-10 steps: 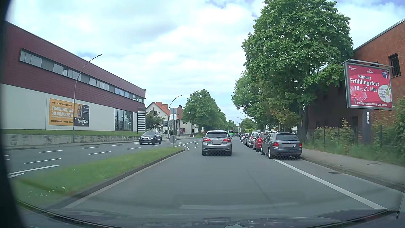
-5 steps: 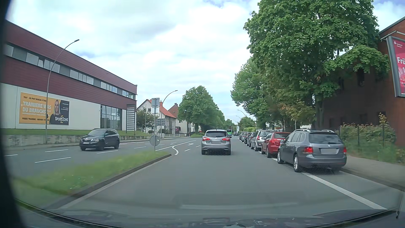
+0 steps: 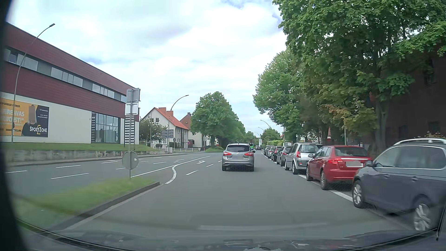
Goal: Follow the waypoints while adhering to traffic rules and regulations
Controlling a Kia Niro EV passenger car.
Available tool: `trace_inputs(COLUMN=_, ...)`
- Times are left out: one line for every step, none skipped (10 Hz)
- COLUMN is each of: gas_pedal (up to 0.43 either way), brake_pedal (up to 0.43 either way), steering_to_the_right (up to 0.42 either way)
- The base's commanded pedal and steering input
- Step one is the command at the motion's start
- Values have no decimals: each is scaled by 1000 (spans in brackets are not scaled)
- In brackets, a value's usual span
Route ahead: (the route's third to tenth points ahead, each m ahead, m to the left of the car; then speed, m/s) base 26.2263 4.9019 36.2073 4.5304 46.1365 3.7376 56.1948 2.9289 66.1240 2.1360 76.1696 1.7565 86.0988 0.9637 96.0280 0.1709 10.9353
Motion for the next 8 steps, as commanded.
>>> trace_inputs(gas_pedal=157, brake_pedal=0, steering_to_the_right=7)
trace_inputs(gas_pedal=157, brake_pedal=0, steering_to_the_right=7)
trace_inputs(gas_pedal=157, brake_pedal=0, steering_to_the_right=7)
trace_inputs(gas_pedal=157, brake_pedal=0, steering_to_the_right=7)
trace_inputs(gas_pedal=157, brake_pedal=0, steering_to_the_right=7)
trace_inputs(gas_pedal=157, brake_pedal=0, steering_to_the_right=7)
trace_inputs(gas_pedal=157, brake_pedal=0, steering_to_the_right=7)
trace_inputs(gas_pedal=157, brake_pedal=0, steering_to_the_right=7)
